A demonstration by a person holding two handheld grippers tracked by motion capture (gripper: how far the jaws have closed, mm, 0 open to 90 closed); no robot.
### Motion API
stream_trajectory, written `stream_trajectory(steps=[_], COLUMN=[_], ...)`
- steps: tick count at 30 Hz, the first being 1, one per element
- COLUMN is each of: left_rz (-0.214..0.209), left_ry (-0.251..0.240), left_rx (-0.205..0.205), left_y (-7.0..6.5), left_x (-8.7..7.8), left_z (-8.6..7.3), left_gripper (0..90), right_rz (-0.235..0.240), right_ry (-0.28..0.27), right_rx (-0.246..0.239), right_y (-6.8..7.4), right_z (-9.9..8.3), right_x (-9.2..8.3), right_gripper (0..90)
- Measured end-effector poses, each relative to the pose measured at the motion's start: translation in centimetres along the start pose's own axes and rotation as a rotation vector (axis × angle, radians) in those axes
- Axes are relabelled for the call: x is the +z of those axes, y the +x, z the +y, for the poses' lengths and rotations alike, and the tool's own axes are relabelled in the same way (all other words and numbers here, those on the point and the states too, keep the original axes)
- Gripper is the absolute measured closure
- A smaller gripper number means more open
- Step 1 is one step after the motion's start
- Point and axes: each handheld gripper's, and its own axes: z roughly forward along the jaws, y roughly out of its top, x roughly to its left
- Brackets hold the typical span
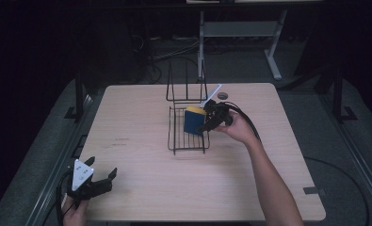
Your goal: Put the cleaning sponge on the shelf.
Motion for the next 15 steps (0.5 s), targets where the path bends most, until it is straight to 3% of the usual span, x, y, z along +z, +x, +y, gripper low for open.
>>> stream_trajectory(steps=[10,15], left_rz=[0.003,0.006], left_ry=[0.001,0.001], left_rx=[0.000,-0.002], left_y=[0.09,0.12], left_x=[-0.05,-0.09], left_z=[-0.07,-0.11], left_gripper=[13.9,13.9], right_rz=[-0.021,-0.010], right_ry=[-0.001,0.003], right_rx=[0.016,0.031], right_y=[-0.07,-0.15], right_z=[0.05,-0.10], right_x=[-0.02,-0.05], right_gripper=[35.5,30.2])
